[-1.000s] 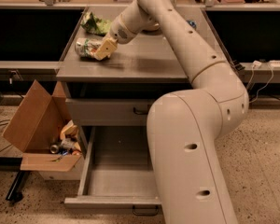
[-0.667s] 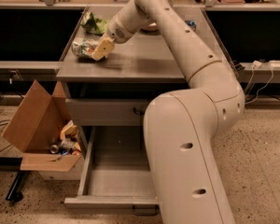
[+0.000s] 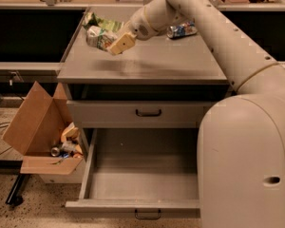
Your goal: Place 7up can into middle drawer
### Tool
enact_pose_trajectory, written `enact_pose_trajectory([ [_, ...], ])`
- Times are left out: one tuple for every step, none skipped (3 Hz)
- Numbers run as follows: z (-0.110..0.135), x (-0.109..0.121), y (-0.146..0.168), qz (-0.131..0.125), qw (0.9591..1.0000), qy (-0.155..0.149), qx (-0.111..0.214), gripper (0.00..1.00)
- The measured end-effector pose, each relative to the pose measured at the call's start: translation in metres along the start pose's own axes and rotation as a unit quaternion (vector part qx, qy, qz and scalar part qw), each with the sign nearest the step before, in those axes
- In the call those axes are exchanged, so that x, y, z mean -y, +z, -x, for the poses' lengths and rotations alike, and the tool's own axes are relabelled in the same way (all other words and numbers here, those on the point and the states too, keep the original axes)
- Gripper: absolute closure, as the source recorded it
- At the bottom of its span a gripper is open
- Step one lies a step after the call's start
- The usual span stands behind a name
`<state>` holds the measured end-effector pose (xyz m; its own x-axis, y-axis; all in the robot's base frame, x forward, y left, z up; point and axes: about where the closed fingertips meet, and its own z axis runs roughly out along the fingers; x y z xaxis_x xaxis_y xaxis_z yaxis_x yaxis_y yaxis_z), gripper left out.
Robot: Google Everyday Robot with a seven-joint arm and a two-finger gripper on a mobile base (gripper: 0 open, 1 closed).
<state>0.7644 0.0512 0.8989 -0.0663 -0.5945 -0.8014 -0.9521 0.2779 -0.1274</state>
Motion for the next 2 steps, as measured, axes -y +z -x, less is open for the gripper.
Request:
enact_pose_trajectory([
  [0.000,0.000,0.000,0.000,1.0000,0.000,0.000,1.00],
  [-0.009,-0.019,-0.006,0.023,0.9992,-0.026,-0.019,1.00],
])
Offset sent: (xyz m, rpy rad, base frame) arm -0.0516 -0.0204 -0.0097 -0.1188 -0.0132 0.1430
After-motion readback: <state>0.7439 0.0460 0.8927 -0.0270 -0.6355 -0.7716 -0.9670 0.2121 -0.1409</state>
